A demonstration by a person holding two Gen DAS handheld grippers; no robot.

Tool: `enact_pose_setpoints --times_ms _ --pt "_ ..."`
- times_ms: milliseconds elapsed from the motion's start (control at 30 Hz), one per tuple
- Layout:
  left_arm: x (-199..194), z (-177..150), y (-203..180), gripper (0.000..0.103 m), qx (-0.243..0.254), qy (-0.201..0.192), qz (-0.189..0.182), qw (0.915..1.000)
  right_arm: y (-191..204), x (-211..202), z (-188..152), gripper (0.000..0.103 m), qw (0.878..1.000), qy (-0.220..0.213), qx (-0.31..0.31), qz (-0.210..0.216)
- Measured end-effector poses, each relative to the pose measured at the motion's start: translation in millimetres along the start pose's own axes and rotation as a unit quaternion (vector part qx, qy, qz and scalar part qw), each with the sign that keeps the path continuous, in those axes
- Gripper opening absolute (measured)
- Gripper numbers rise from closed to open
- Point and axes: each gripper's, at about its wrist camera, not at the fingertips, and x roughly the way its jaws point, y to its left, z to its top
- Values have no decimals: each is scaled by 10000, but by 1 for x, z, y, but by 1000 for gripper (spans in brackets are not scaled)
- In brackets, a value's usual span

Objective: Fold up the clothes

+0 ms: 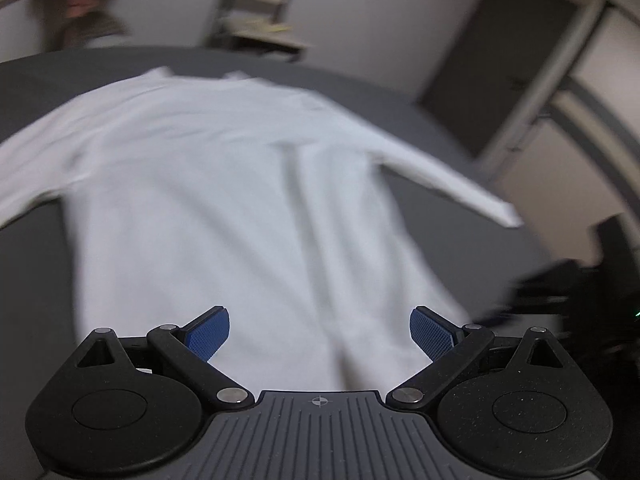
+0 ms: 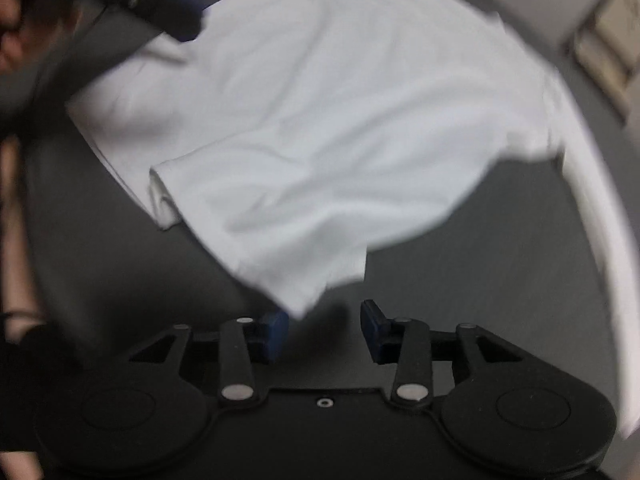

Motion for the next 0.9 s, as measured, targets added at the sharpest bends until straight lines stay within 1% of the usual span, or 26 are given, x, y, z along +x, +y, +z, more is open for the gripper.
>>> enact_pose_setpoints --times_ms 33,67,100,133,167,233,267,300,333,367,400,467,533,633,667,700,733,767,800,867,900 --pt "0 0 -3 98 19 -31 -204 9998 6 2 4 32 9997 -156 -121 -156" --pt "1 1 -6 98 26 -43 -385 9992 11 4 8 21 9988 -314 -236 -307" --pt "3 0 -7 98 4 -15 -511 9987 14 4 11 7 9976 -436 -260 -477" --pt "6 0 -8 98 -21 27 -608 9981 14 2 15 7 9953 -597 -247 -727" --pt "10 -1 -7 98 -47 113 -601 9981 12 -2 19 7 9923 -765 -166 -961" --pt "21 -4 -3 98 -67 349 -422 9985 0 -16 21 7 9843 -1148 142 -1337" --pt "26 -6 -2 98 -66 464 -326 9984 -8 -26 20 7 9815 -1309 368 -1349" --pt "31 -7 -1 98 -41 573 -214 9981 -18 -36 19 7 9794 -1468 671 -1216" --pt "35 -9 0 98 -9 652 -144 9978 -30 -46 20 7 9761 -1630 1058 -970" --pt "37 -9 0 98 37 643 -196 9977 -40 -53 21 7 9740 -1674 1340 -732" --pt "36 -9 -2 98 81 568 -331 9978 -48 -60 22 7 9707 -1709 1614 -493" --pt "27 -7 -10 98 265 266 -648 9972 -68 -60 37 7 9659 -1640 2002 -106" --pt "17 -6 -19 98 519 -52 -887 9947 -81 -52 55 7 9653 -1497 2136 124" --pt "10 -13 -33 98 1145 -305 -724 9903 -82 -36 85 9 9663 -1310 2167 466" --pt "13 -15 -34 98 1281 -208 -522 9902 -81 -31 94 10 9666 -1246 2160 583" --pt "17 -17 -33 98 1325 -71 -321 9906 -74 -23 104 14 9693 -1148 2076 651" --pt "23 -18 -30 98 1300 86 -122 9914 -68 -14 112 20 9731 -1039 1952 643" --pt "28 -20 -26 98 1233 231 38 9921 -62 -5 121 23 9768 -929 1826 630" --pt "32 -20 -23 98 1166 347 142 9925 -54 3 124 25 9810 -818 1694 482" --pt "39 -23 -18 98 1068 559 325 9922 -44 13 128 26 9896 -621 1286 140" --pt "42 -24 -17 98 1059 647 384 9915 -43 11 125 29 9911 -624 1171 53"
